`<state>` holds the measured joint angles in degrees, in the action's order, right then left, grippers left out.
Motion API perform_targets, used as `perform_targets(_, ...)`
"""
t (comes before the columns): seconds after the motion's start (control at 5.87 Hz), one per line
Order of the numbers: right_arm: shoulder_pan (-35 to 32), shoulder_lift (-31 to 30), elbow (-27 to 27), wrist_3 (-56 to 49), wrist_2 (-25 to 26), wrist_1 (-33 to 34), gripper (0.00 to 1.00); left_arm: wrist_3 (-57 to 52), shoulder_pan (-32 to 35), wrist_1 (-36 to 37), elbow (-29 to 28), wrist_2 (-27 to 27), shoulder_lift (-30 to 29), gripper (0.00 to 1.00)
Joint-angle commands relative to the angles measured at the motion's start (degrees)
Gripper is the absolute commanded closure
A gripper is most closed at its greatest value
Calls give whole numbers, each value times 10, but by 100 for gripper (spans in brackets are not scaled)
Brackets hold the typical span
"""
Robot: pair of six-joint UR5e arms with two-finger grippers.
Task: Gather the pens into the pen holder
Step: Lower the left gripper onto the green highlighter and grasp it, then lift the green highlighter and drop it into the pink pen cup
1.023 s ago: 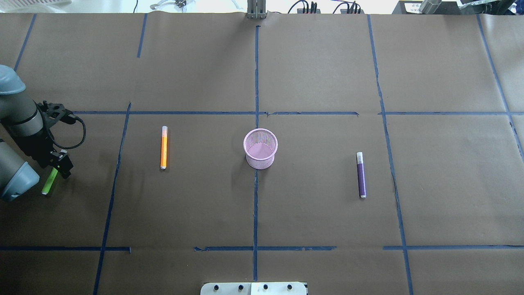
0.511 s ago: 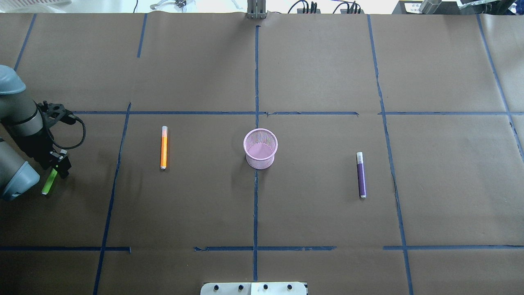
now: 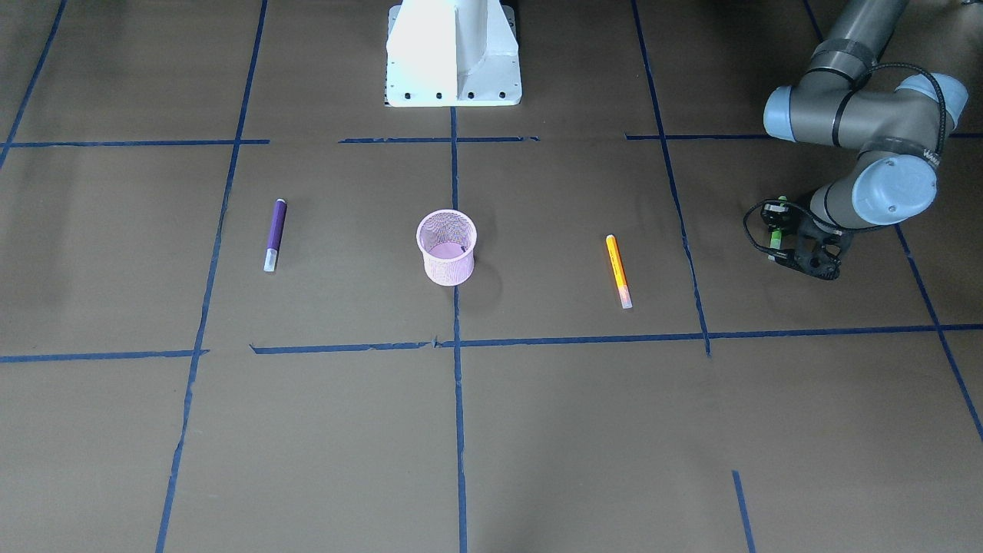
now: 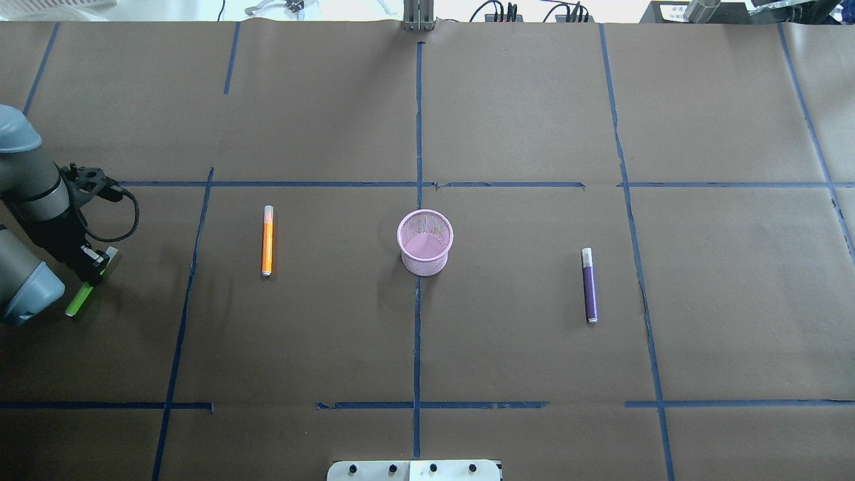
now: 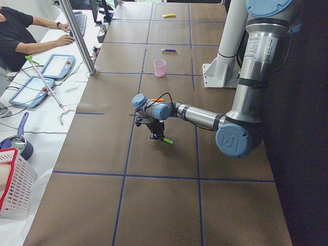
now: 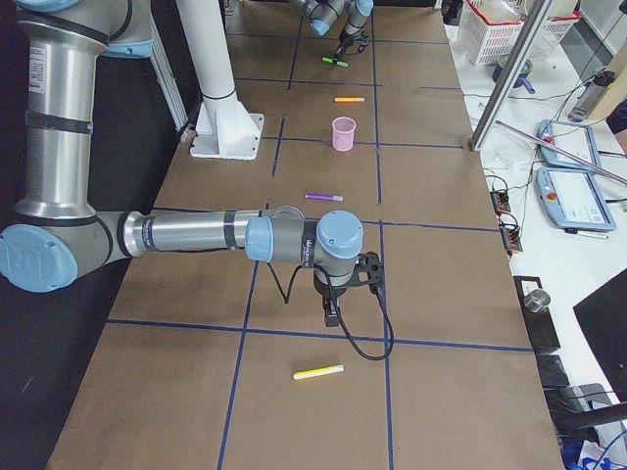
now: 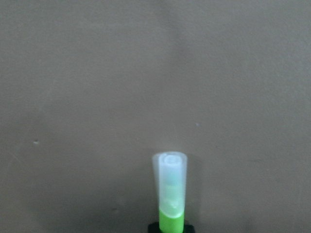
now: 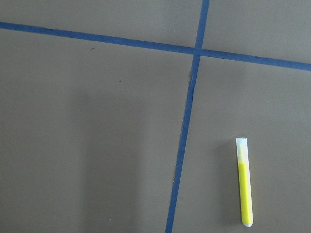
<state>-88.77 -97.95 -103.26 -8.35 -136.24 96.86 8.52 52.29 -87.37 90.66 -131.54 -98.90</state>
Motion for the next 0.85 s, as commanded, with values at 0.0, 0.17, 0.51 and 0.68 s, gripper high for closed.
perform_targets(0.0, 0, 0, 1, 0, 0, 0, 0, -1, 13, -2, 16, 0, -8, 100)
perform_targets(0.17, 0, 0, 1, 0, 0, 0, 0, 6, 27, -3, 59, 1, -34, 100)
perform_targets(0.51, 0, 2, 0, 0, 0, 0, 0, 113, 24, -3, 128, 35, -145, 100)
perform_targets(0.68, 0, 3, 1, -3, 0, 0, 0, 202, 18, -7, 157, 52, -194, 100)
